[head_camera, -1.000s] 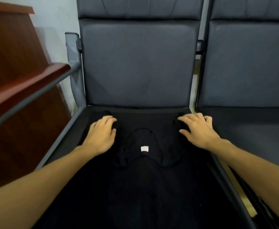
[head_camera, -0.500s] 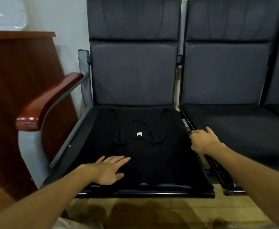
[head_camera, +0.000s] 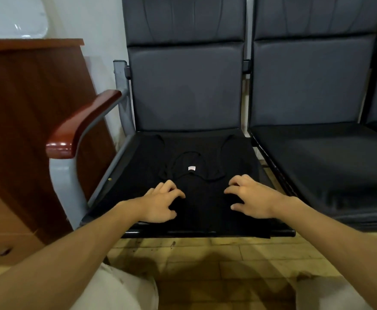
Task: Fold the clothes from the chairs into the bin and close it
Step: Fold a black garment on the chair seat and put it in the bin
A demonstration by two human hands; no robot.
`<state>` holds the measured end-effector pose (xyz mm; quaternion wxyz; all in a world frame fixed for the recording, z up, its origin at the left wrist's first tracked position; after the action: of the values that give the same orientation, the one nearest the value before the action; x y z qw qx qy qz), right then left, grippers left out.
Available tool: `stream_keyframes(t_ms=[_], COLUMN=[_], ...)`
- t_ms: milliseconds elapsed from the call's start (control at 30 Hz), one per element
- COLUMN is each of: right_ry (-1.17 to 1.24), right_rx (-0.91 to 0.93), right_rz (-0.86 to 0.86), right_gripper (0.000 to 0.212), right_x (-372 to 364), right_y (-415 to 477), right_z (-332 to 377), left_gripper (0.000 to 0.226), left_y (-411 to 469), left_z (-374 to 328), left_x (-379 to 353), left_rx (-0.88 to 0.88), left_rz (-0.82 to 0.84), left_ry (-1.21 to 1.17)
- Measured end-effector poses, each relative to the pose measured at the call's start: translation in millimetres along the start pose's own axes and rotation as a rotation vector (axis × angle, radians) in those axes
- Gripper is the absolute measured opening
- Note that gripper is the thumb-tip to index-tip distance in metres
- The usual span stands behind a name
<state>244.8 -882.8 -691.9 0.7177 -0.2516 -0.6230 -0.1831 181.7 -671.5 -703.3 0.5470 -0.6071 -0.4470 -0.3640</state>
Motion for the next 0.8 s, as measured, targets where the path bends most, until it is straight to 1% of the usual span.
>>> stream_keyframes(t_ms=[33,67,100,167,233,300,433,533,600,667,733,800], right_ry=[0.008,0.029,0.062,0.109,0.096,0.065,0.040,-0.002,-0.001,0.096,0.206,0.187], right_rx=[0.046,0.068,0.073,0.044,-0.014,-0.078,-0.220,-0.237,-0.181,-0.063,0.025,0.050], right_rz=[0.002,0.024,0.058,0.129,0.147,0.136,0.106,0.060,-0.005,-0.052,-0.034,-0.019], right_gripper=[0.039,0.028,0.022,0.023,0.022,0.017,0.016,0.011,0.014,0.024,0.037,0.047], right_x=[1.1,1.1,0.3,-2.1,-1.9,-0.6,5.3,9.4,13.0,14.0,10.4,5.9], right_y=[-1.1,-3.3,-6.9,-17.0,-27.9,-39.4,-62.6,-68.5,-63.4,-54.0,-43.7,-32.4], right_z=[9.4,15.4,19.0,17.7,4.4,-14.4,-41.5,-38.2,-24.0,-0.7,23.8,40.0], left_gripper=[0.045,0.041,0.041,0.050,0.054,0.047,0.035,0.020,0.010,0.014,0.015,0.011], left_y=[-2.9,-5.3,-7.8,-11.4,-12.2,-10.0,-6.8,-3.8,-0.8,0.9,1.9,2.6], left_z=[-6.8,-12.7,-17.9,-27.3,-35.4,-39.4,-38.1,-42.9,-44.9,-44.6,-42.9,-42.1], left_x=[1.1,0.4,-1.7,-10.0,-15.6,-16.5,-16.6,-16.3,-14.2,-9.0,-2.9,2.9], left_rx=[-0.040,-0.068,-0.087,-0.109,-0.141,-0.163,-0.163,-0.215,-0.228,-0.212,-0.186,-0.158], left_rz=[-0.037,-0.043,-0.018,0.076,0.112,0.105,0.149,0.113,0.076,0.034,-0.014,-0.060], left_ry=[0.009,0.005,-0.011,-0.027,0.048,0.091,0.051,0.061,-0.038,-0.201,-0.352,-0.464])
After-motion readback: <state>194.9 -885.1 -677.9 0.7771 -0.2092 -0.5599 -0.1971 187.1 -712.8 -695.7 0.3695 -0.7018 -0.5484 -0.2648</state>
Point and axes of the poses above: each hand's wrist, its own y-axis towards the middle knuckle, its own x-axis out of the back of the hand, z = x × y, the point moved 6 cm from there along y, towards the middle knuckle, and after that the axes turned 11 degrees about x, right-handed, at the moved point
